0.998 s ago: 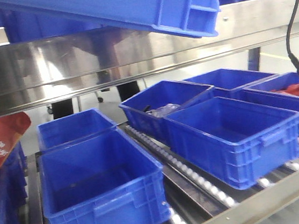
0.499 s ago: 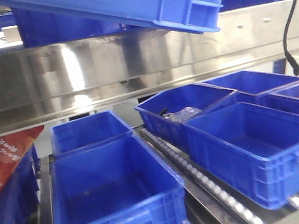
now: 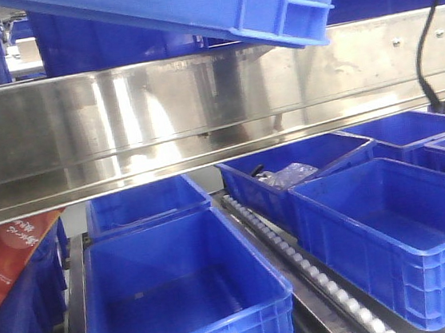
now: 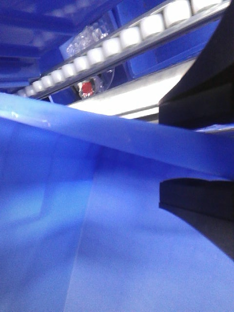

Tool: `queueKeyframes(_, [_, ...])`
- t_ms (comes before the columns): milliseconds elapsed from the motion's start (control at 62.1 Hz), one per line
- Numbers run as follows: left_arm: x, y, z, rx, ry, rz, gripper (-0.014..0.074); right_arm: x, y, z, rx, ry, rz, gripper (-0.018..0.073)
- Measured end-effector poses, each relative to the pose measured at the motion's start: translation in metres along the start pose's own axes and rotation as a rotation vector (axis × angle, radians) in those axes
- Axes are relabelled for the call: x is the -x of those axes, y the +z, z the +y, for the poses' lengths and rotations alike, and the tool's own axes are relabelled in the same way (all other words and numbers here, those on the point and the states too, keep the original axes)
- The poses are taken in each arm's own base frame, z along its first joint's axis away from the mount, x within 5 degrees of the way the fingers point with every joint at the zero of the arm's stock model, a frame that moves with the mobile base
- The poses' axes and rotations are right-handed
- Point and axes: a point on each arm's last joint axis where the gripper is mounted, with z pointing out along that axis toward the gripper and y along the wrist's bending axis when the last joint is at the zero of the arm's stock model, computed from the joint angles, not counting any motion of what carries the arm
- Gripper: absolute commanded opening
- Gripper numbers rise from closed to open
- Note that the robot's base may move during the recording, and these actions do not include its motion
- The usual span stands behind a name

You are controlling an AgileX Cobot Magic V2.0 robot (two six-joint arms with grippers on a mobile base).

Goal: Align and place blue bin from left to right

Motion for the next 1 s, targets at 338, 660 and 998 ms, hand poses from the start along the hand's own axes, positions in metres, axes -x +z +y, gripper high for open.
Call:
queueKeyframes(338, [0.0, 0.0, 0.0, 0.0, 0.0, 0.0, 0.0012, 0.0001, 0.0, 0.0, 0.0, 0.0, -0.002, -0.0064])
queueKeyframes(660, [0.0, 0.0, 0.0, 0.0, 0.0, 0.0, 0.0012, 0.0001, 0.0, 0.0, 0.0, 0.0, -0.002, -0.0064])
queueKeyframes(998, [0.0, 0.0, 0.0, 0.0, -0.002, 0.0, 0.0012, 0.0001, 0.0, 0.0, 0.0, 0.0, -0.002, -0.0064])
